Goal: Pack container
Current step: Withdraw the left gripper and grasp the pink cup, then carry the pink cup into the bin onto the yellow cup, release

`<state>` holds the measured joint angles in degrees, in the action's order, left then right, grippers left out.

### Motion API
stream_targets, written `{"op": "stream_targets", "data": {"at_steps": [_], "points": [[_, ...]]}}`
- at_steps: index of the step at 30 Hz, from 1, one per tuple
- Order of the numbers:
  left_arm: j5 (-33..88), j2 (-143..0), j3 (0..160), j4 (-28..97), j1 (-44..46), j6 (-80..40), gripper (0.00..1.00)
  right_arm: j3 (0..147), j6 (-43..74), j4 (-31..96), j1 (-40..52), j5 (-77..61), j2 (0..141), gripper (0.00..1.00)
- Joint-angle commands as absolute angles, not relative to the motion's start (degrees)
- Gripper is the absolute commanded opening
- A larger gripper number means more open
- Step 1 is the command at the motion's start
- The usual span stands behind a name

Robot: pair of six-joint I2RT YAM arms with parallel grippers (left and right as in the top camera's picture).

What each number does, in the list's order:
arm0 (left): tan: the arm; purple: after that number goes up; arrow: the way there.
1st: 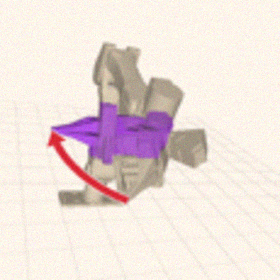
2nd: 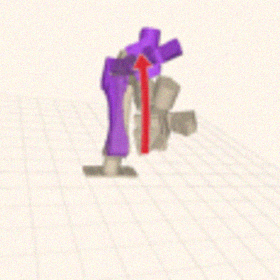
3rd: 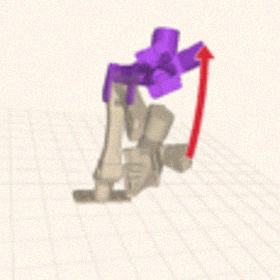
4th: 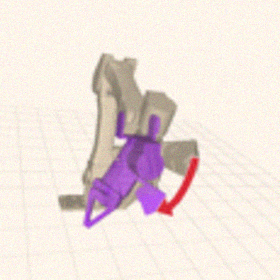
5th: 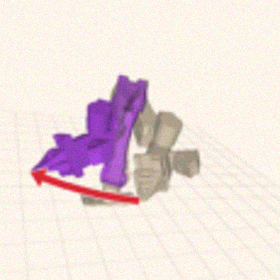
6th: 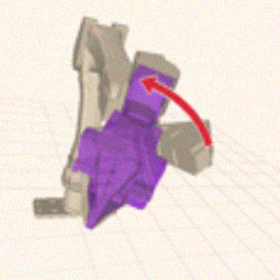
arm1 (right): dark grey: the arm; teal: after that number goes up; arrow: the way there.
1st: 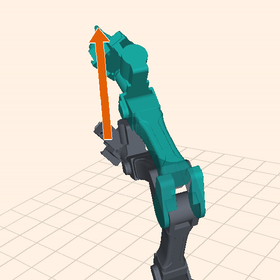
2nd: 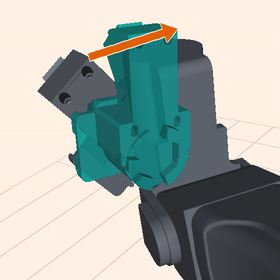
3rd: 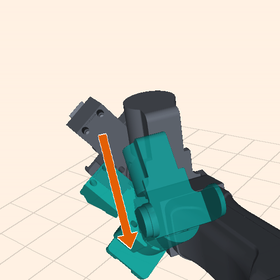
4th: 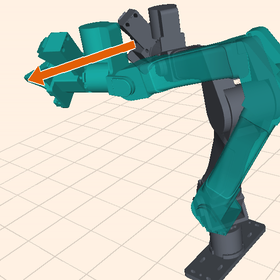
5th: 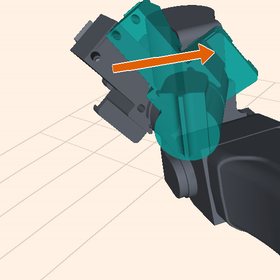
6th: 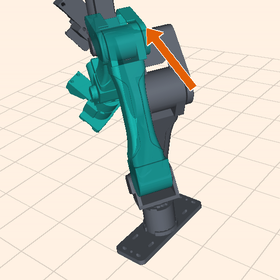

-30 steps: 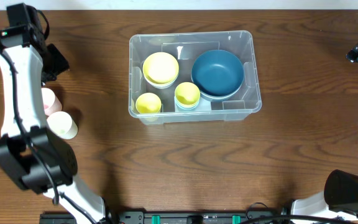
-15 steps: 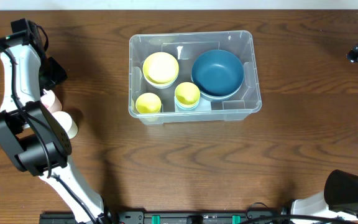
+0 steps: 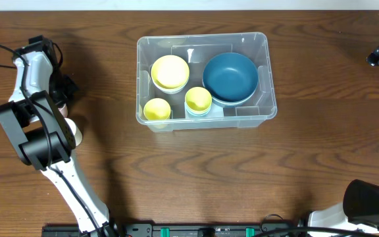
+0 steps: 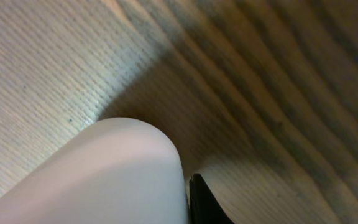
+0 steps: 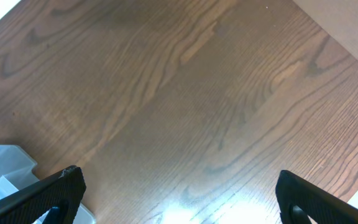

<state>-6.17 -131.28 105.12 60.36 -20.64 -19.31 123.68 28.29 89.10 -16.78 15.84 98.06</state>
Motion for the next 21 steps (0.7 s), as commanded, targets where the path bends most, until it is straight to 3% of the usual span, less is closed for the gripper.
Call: {"op": "stream_targets", "data": {"at_steps": [1,12,21], "points": [[-2.9,-129.7,105.0,60.6,-20.9,-18.9,0.06,123.6,29.1,89.2,-16.9,16.1,98.0,0.99],[11.6,-112.7,105.6,60.9,-16.0,-18.9,0.06,123.6,29.1,89.2,-16.9,16.1,98.0,0.99],[13.0,-97.8,105.6,69.6,3.3,-12.1,0.06,123.6,29.1,89.2,-16.9,16.1,98.0,0.99]]}}
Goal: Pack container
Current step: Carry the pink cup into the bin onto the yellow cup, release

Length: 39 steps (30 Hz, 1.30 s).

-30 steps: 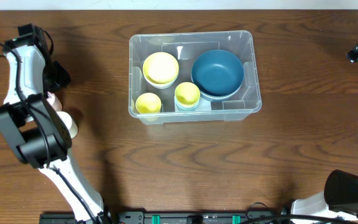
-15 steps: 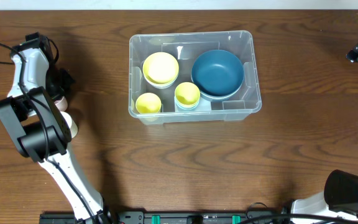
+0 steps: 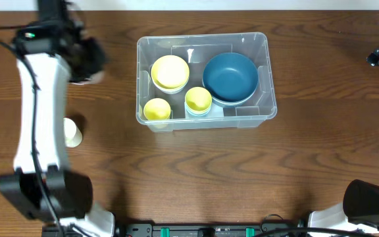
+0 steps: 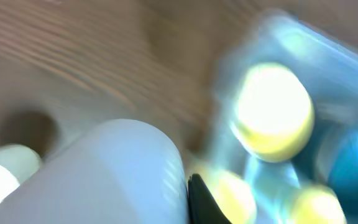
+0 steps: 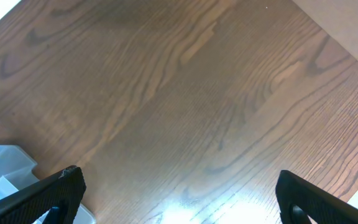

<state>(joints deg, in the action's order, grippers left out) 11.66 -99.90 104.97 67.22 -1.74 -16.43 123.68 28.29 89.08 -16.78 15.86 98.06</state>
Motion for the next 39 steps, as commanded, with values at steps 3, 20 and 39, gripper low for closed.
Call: {"op": "stream_targets", "data": {"at_steps": [3,20,39], "points": [[12.8,-96.6,105.6,73.1,10.6,-9.8,0.06,123.6,29.1,89.2,-16.9,16.1,98.0,0.99],[6.5,-100.9,95.0,72.8,22.5,-8.4,0.06,123.6,29.1,89.2,-16.9,16.1,98.0,0.99],[3.2,-100.9,88.3,63.7,22.3,-8.4,0.72,123.6,29.1,89.2,-16.9,16.1,98.0,0.99]]}}
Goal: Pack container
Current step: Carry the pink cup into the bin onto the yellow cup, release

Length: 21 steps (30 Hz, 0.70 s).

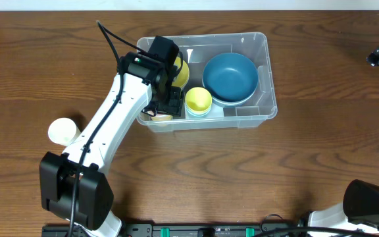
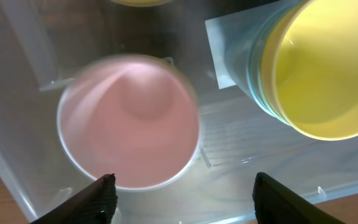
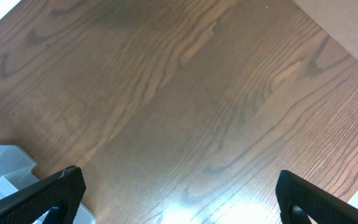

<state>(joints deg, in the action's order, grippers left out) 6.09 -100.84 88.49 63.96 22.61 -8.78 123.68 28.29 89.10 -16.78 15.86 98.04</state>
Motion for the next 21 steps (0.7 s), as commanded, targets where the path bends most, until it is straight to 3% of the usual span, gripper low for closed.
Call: {"op": "stream_targets", "data": {"at_steps": [1,12,21], "points": [[2.9,-100.8,88.4,63.7,22.1,-8.4,0.72,123.6,29.1,89.2,-16.9,16.1,98.0,0.99],[2.7,-91.7,94.7,71.4,18.1,-9.8,0.71,123.6,29.1,89.2,-16.9,16.1,98.0,0.99],[-6.3,-77.4,93.5,76.3,9.6,-15.9,0.71,123.6,29.1,89.2,-16.9,16.1,98.0,0.99]]}}
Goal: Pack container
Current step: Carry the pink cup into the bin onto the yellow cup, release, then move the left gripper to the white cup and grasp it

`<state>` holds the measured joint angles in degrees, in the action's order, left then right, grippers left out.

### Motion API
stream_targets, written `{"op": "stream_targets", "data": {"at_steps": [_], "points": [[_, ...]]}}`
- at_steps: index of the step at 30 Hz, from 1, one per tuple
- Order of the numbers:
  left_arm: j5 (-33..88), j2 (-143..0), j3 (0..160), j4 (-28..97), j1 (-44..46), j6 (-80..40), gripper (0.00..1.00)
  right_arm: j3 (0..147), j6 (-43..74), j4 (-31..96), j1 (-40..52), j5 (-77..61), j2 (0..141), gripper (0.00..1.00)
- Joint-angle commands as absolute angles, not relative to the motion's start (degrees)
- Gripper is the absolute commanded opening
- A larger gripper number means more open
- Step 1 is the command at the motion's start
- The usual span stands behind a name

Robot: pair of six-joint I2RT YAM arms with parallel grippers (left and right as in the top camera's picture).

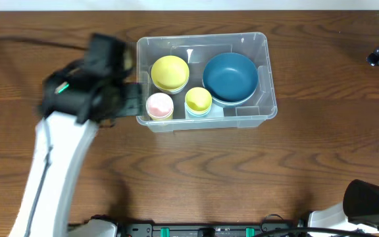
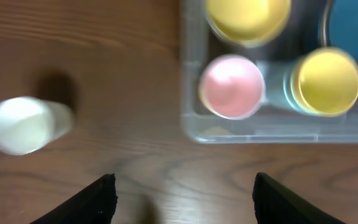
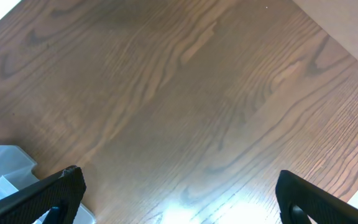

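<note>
The clear plastic container (image 1: 262, 108) holds a yellow bowl (image 1: 170, 71), a blue bowl (image 1: 230, 78), a yellow cup (image 1: 198, 100) and a pink cup (image 1: 159, 105) in its front left corner. A white cup (image 2: 20, 124) lies on the table left of the container; my left arm hides it in the overhead view. My left gripper (image 2: 182, 208) hangs open and empty, high over the container's left wall (image 2: 188, 121), with the pink cup (image 2: 232, 86) below. My right gripper (image 3: 182, 205) is open over bare wood at the far right.
My left arm (image 1: 77, 99), blurred by motion, crosses the table's left side. My right arm sits at the right edge. A corner of the container (image 3: 5, 162) shows at the lower left of the right wrist view.
My left gripper was low inside the container, open just above the pink cup. It now hangs much higher and further left, still open. The pink cup stays in the front left corner.
My left gripper was at the table's far left, shut on a pale cup beside the white cup. Then it held that cup off the container's back left. Then it was open over the pink cup inside the container, and now it is clear of it. The right arm never moved.
</note>
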<state>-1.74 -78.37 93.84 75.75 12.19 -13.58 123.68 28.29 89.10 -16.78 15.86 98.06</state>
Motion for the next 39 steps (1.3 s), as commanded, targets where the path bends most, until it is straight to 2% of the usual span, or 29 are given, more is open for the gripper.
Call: {"op": "stream_targets", "data": {"at_steps": [1,11,15,31,33,34,36,37,38,39], "points": [[-7.6,-77.0,92.9,76.3,8.1,-16.8,0.71,123.6,29.1,89.2,-16.9,16.1,98.0,0.99],[-9.5,-82.0,78.2,65.7,-8.1,-23.4,0.71,123.6,29.1,89.2,-16.9,16.1,98.0,0.99],[-4.4,-87.3,75.5,61.6,-13.0,-23.9,0.71,123.6,29.1,89.2,-16.9,16.1,98.0,0.99],[-2.3,-106.9,75.5,55.1,-15.7,-23.0,0.71,123.6,29.1,89.2,-16.9,16.1,98.0,0.99],[-2.3,-107.9,75.5,54.9,-15.7,-23.0,0.66,123.6,29.1,89.2,-16.9,16.1,98.0,0.99],[-2.3,-108.0,75.5,54.9,-15.7,-23.0,0.60,123.6,29.1,89.2,-16.9,16.1,98.0,0.99],[-2.3,-107.9,75.6,54.9,-15.7,-23.0,0.30,123.6,29.1,89.2,-16.9,16.1,98.0,0.99],[-2.3,-107.9,75.6,54.9,-15.7,-23.0,0.19,123.6,29.1,89.2,-16.9,16.1,98.0,0.99],[-2.3,-107.8,75.6,55.0,-15.7,-23.0,0.09,123.6,29.1,89.2,-16.9,16.1,98.0,0.99],[-1.9,-107.8,75.6,55.0,-15.7,-23.0,0.06,123.6,29.1,89.2,-16.9,16.1,98.0,0.99]]}}
